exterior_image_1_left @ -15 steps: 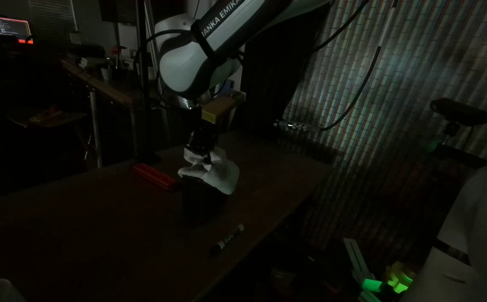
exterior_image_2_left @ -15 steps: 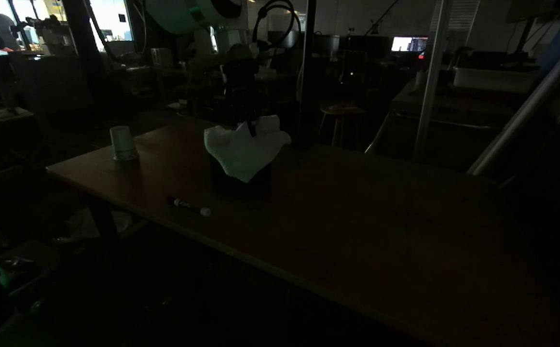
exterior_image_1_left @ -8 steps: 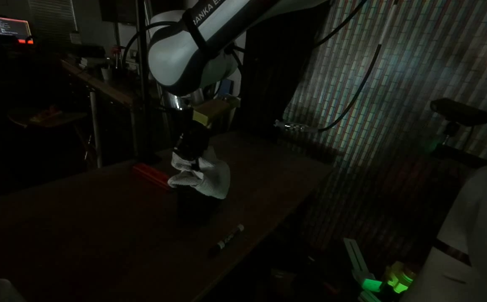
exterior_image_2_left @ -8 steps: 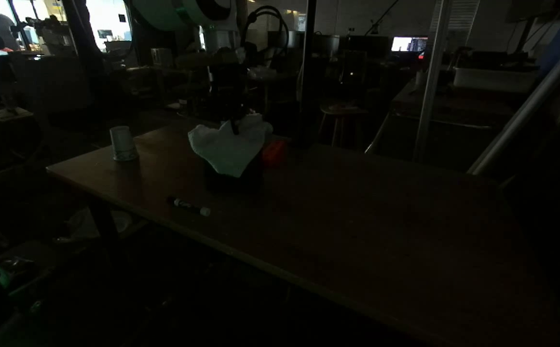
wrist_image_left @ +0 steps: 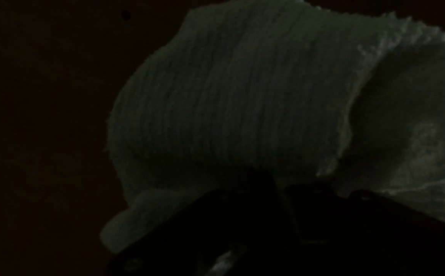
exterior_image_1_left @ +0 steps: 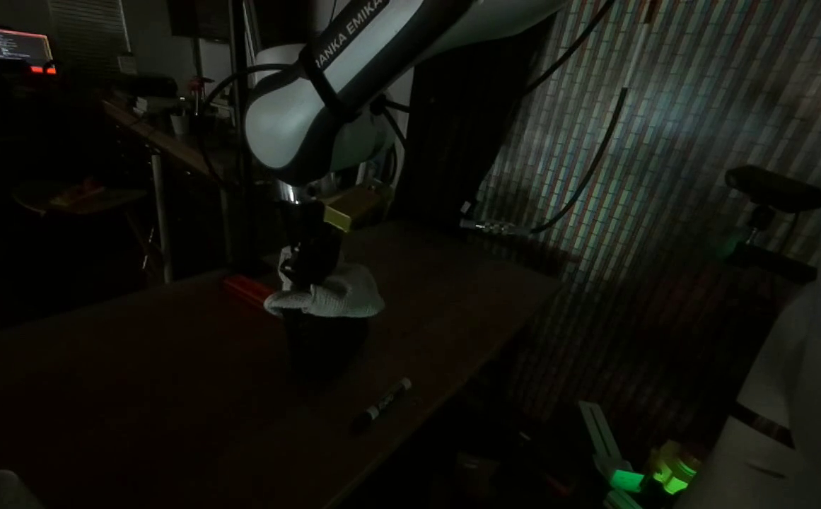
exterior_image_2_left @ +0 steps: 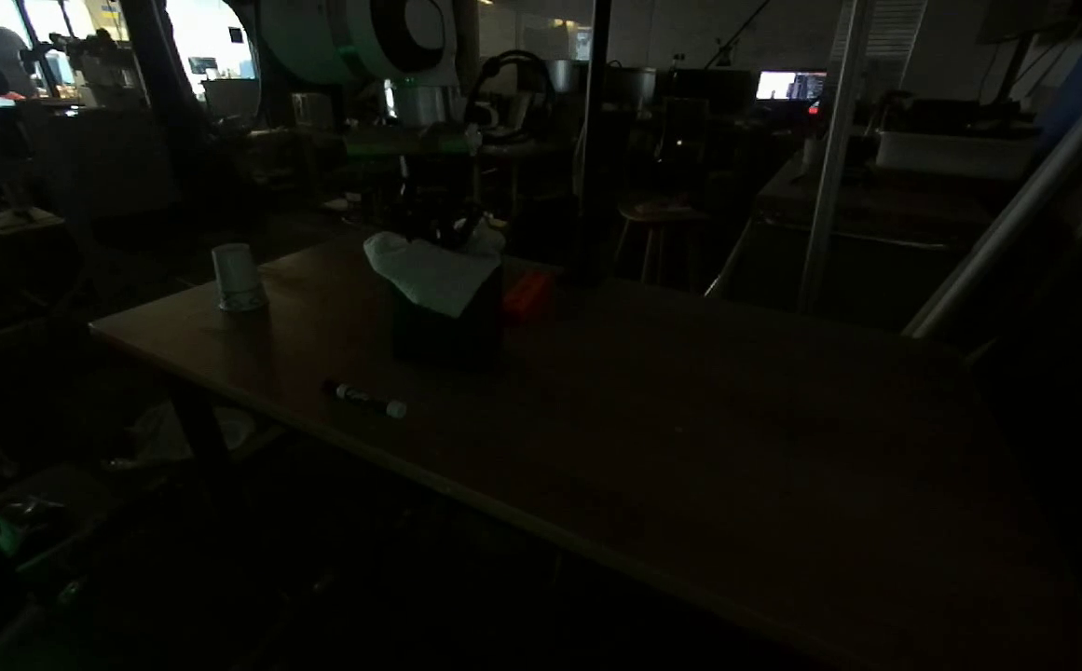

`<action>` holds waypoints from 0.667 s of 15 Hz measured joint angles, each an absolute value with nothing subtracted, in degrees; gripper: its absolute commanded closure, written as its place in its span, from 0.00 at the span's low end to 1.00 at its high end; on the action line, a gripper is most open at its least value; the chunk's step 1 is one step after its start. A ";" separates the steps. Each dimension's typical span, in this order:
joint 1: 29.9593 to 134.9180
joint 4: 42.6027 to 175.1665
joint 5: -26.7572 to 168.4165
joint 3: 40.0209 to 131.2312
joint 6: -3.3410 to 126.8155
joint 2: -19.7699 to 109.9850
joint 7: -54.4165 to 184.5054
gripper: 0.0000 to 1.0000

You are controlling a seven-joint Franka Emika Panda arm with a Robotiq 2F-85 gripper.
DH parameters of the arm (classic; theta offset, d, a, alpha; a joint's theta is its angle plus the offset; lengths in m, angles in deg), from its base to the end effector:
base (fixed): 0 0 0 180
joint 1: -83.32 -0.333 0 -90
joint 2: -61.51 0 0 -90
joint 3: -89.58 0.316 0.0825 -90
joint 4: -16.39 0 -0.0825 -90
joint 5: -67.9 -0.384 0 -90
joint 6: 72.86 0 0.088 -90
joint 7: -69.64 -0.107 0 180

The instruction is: Pick up the cloth and put it in the box

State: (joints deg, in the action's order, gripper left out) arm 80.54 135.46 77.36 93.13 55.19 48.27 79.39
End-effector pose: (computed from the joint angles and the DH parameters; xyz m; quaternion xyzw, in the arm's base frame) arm 0.5694 0.0576 0.3115 0.9792 0.1915 -0.0381 0.0548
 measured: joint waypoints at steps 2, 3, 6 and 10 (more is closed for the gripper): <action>80.55 135.44 77.16 93.19 55.21 47.33 81.67 0.97; 80.55 135.43 76.88 93.26 55.20 46.91 82.72 0.97; 80.65 135.40 74.93 93.63 54.58 45.61 86.65 0.97; 81.04 134.86 70.10 95.46 51.44 42.36 93.74 0.97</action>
State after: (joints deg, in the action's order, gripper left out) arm 81.04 134.86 70.10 95.46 51.44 42.36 93.74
